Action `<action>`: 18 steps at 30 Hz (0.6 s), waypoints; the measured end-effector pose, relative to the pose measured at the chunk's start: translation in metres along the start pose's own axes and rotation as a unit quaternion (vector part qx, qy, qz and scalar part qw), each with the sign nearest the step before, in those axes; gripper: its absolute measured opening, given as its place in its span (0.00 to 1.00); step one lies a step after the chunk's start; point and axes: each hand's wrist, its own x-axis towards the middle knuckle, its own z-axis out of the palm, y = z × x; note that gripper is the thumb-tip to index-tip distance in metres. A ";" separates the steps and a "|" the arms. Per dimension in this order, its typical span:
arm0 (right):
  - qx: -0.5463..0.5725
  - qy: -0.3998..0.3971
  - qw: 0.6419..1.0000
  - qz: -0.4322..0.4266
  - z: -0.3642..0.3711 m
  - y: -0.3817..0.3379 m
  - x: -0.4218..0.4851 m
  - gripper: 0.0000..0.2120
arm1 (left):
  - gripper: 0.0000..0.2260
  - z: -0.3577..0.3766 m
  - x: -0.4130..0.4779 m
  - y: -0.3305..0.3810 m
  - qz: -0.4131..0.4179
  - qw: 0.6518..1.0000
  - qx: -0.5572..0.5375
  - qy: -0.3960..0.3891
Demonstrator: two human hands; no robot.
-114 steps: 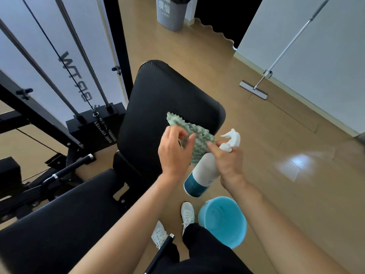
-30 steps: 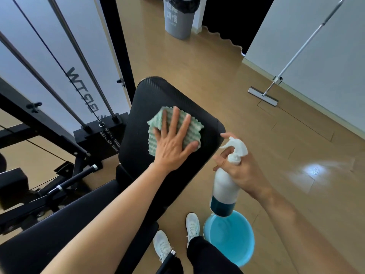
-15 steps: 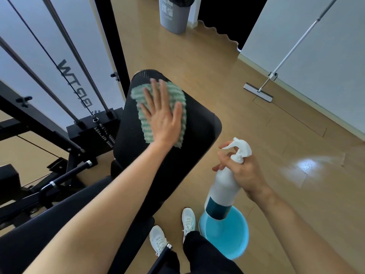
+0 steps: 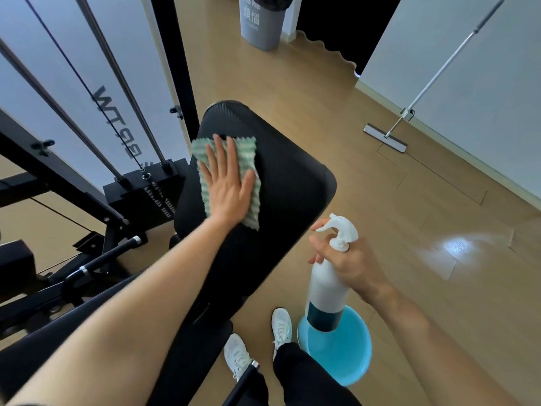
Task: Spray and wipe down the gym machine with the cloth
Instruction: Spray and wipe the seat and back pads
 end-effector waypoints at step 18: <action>-0.053 -0.031 0.997 0.039 0.025 0.024 -0.009 0.06 | 0.35 0.082 -0.162 -0.002 0.022 0.998 -0.043 -0.039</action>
